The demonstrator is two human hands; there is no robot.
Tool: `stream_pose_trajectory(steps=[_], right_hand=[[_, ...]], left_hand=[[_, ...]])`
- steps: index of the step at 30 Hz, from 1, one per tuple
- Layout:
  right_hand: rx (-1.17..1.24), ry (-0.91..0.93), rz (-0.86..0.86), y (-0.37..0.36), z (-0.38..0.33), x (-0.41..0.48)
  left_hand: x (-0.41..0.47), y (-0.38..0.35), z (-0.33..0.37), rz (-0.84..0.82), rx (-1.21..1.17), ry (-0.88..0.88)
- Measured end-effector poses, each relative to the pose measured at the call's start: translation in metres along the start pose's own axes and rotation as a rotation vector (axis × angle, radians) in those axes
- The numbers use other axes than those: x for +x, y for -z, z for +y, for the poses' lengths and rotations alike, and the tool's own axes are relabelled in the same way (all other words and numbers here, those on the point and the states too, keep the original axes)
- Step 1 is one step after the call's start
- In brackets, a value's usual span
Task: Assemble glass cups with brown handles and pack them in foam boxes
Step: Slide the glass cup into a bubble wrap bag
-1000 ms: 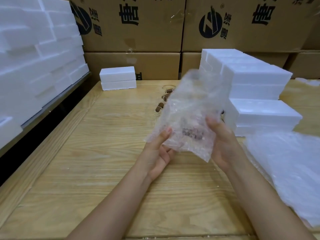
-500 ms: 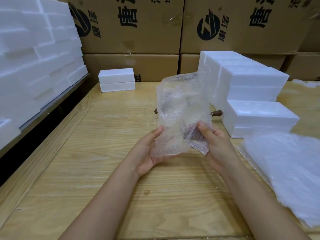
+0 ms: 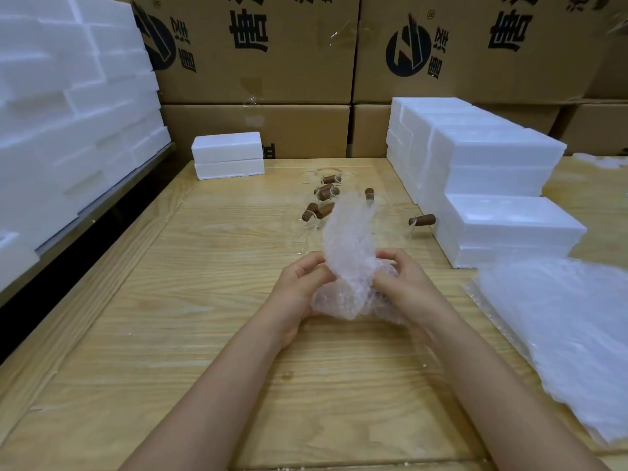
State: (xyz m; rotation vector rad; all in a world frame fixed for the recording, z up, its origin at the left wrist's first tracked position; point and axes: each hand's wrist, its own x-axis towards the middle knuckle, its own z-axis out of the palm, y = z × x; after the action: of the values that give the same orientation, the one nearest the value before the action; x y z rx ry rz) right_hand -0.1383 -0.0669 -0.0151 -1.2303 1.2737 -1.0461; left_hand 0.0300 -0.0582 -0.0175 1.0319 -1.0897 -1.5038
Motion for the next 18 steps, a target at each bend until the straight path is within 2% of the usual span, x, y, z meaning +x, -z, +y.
stream_pose_trajectory(steps=[3,6,8,11,14,17,18], right_hand=[[-0.169,0.001,-0.142,0.001,-0.005,-0.003],[-0.291,0.030,-0.086,0.000,-0.006,-0.002],[-0.464,0.047,-0.061,-0.004,-0.006,-0.002],[-0.609,0.058,-0.019,-0.007,-0.005,0.001],[-0.706,0.004,-0.154,-0.012,-0.005,0.002],[-0.546,0.201,0.006,-0.011,-0.004,-0.006],[-0.503,0.225,-0.009,-0.010,-0.007,-0.008]], left_hand=[[-0.001,-0.002,0.000,-0.022,0.018,-0.013],[-0.002,-0.003,-0.002,-0.088,0.020,-0.014],[-0.002,-0.005,-0.003,-0.126,0.036,-0.015],[-0.001,-0.012,-0.004,-0.102,0.111,-0.073],[0.001,-0.013,-0.008,-0.071,0.218,-0.148],[0.003,-0.013,-0.010,-0.036,0.240,-0.188],[0.003,-0.013,-0.010,-0.014,0.244,-0.208]])
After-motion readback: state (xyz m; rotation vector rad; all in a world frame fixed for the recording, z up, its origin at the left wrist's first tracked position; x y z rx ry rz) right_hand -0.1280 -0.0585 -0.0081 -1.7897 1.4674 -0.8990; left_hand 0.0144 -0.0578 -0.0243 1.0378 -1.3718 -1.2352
